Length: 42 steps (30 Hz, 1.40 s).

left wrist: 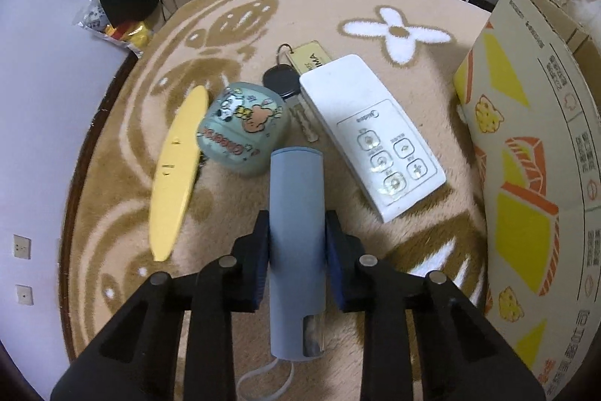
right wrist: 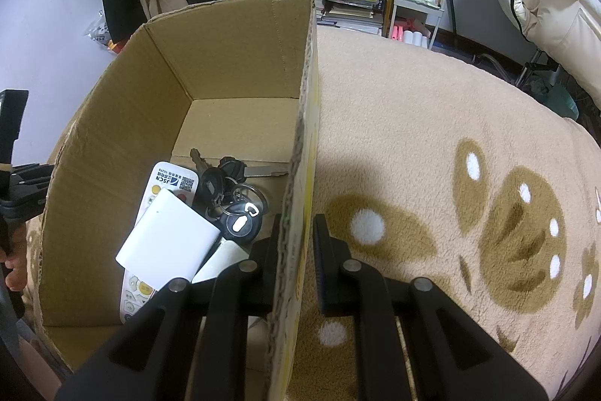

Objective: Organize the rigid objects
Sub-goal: 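Close the left tool on the light blue tube and lift it, then carry the light blue tube over the box and release it inside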

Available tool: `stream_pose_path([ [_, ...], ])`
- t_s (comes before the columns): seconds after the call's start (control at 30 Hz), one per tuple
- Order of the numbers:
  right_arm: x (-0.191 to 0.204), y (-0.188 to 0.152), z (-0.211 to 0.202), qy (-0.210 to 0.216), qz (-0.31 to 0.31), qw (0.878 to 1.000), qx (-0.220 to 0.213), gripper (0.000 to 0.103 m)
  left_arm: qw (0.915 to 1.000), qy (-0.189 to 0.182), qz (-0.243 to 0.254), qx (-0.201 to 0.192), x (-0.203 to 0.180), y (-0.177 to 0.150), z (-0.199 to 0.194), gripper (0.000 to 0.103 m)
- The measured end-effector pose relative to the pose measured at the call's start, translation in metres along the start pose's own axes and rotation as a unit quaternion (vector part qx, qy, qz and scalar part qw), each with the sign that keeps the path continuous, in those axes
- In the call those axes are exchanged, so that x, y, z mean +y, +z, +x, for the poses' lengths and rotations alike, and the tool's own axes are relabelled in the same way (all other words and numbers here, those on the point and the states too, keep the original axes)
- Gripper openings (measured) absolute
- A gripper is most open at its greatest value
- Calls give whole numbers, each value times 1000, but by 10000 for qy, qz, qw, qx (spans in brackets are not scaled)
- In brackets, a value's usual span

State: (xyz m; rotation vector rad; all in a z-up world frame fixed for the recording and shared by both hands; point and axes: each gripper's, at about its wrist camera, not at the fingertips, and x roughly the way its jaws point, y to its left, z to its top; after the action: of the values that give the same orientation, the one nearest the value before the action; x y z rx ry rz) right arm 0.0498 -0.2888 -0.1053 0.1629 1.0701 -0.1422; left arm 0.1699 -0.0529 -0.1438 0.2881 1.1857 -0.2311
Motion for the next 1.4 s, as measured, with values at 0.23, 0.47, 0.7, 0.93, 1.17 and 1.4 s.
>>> stream_pose_path([
  [0.23, 1, 0, 0, 0, -5, 10000, -1, 13, 9995, 67, -58, -294, 7, -1, -26, 26],
  [0.47, 1, 0, 0, -6, -6, 10000, -2, 13, 9970, 128, 274, -715, -8, -1, -68, 26],
  [0.7, 2, -1, 1, -8, -8, 10000, -1, 13, 9924, -365, 375, -1117, -30, 4, -112, 26],
  [0.93, 2, 0, 1, -11, -9, 10000, -1, 13, 9871, -548, 509, -1414, -55, 4, -145, 26],
  [1.17, -1, -1, 0, -19, -27, 10000, -11, 13, 9847, -754, 563, -1469, -84, 8, -151, 26],
  [1.4, -2, -1, -1, -16, -4, 10000, -4, 13, 9821, -1026, 710, -1409, -104, 2, -149, 26],
])
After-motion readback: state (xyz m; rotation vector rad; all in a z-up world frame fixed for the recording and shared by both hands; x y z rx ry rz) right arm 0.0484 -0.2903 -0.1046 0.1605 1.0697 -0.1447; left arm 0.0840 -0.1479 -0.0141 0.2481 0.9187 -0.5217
